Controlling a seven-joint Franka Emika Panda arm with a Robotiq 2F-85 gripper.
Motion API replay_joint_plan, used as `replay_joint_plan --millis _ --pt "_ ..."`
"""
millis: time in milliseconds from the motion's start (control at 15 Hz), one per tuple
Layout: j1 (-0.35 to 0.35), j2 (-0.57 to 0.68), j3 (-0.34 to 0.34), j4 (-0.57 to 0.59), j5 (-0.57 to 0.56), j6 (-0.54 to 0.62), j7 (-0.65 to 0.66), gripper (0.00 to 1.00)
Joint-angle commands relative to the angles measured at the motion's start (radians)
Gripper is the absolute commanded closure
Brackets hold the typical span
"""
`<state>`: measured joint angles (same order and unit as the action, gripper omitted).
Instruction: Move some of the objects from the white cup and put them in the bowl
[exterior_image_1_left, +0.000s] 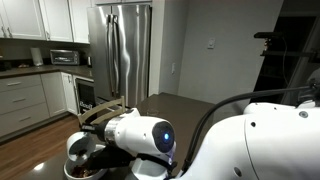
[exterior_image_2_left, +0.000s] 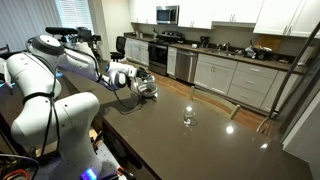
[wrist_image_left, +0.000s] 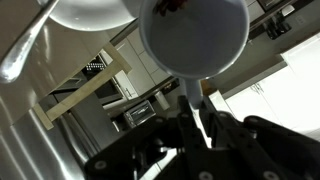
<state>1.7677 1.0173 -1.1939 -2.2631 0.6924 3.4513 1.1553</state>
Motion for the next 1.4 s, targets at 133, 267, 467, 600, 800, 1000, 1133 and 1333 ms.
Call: replay_joint_plan --millis 133,267,467,600,800,1000,1133,1333 --pt "-0.021 -0.135 -0.006 -0.019 -0.048 0.017 -0.014 0.94" --pt "-0.023 -0.139 -0.010 -0.023 -0.044 0.017 -0.016 0.94" --pt "-0.023 -0.092 0.000 -0.006 0.004 0.000 -0.027 0.85" --pt "-0.025 -0.092 0.000 -0.008 0.015 0.000 -0.046 0.85" --pt "-0.025 -0.092 0.001 -0.009 0.015 0.000 -0.046 0.94" --pt "-0.035 -0.148 0.007 -0.011 0.014 -0.037 -0.036 0.94" --pt "-0.033 -0.161 -0.007 -0.013 0.022 -0.076 -0.023 0.94" --pt "-0.023 -0.170 -0.038 -0.016 0.045 -0.125 -0.002 0.94"
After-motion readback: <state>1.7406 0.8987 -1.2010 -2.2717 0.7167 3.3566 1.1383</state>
